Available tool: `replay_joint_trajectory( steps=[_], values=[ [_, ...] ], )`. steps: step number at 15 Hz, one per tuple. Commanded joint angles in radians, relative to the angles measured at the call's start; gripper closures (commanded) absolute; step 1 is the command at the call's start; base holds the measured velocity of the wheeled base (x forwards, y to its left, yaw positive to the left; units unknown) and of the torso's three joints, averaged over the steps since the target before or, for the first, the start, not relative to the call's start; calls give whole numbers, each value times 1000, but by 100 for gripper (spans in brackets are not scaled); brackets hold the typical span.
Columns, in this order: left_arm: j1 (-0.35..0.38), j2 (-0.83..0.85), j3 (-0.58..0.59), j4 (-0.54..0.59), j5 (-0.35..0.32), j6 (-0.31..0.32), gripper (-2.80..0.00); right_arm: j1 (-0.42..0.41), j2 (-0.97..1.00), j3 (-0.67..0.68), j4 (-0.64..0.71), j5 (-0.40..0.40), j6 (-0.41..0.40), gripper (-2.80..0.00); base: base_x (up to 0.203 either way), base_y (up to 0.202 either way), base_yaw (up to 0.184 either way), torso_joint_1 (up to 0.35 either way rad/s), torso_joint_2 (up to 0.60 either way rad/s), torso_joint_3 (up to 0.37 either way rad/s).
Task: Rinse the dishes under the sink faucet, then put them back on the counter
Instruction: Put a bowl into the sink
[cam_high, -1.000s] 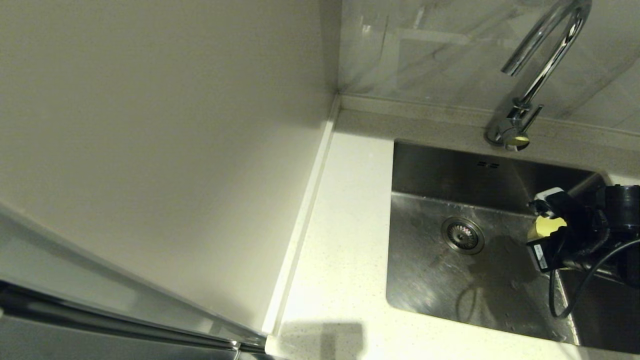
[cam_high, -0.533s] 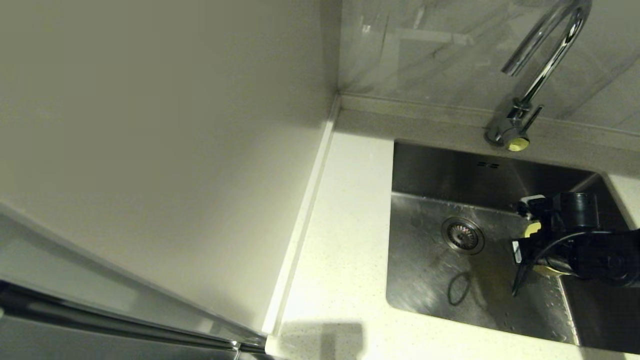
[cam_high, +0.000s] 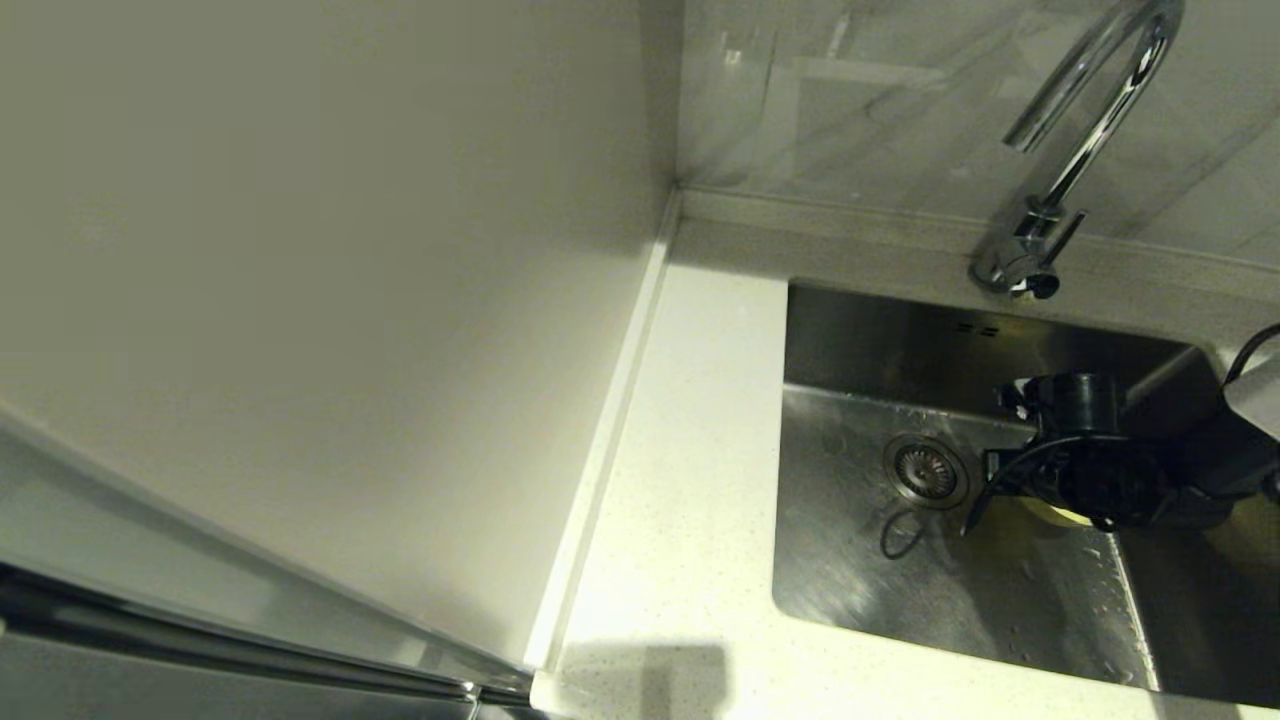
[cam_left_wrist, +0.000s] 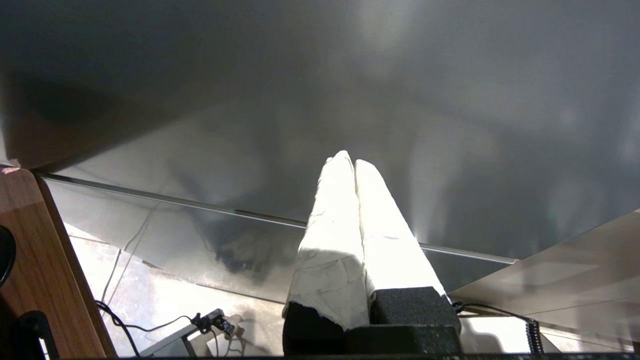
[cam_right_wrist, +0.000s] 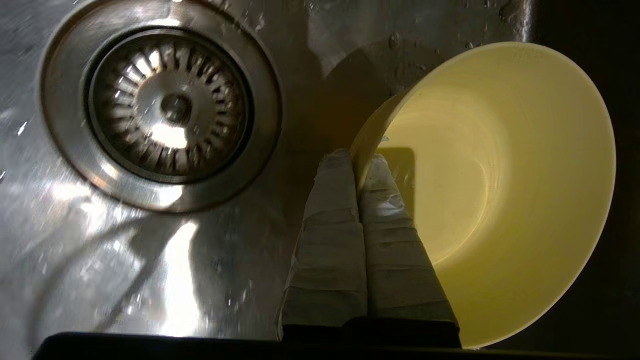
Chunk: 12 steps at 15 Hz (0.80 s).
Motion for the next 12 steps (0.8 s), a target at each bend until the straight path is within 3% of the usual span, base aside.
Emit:
replay_joint_trajectory(
  steps=[1, 8, 9, 12],
  values=[
    [0, 0, 3, -1, 0, 0, 0, 0, 65, -54, -3, -7, 2, 0, 0, 0, 0, 0, 0, 0],
    [0, -1, 3, -1, 0, 0, 0, -3, 148, -195, 16, -76, 6, 0, 0, 0, 0, 0, 0, 0],
    [0, -1, 3, -1, 0, 0, 0, -4, 159, -210, 28, -79, 7, -280, 0, 0, 0, 0, 0, 0],
    [0, 0, 3, -1, 0, 0, 0, -5, 174, -231, 31, -79, 8, -280, 0, 0, 0, 0, 0, 0]
  ],
)
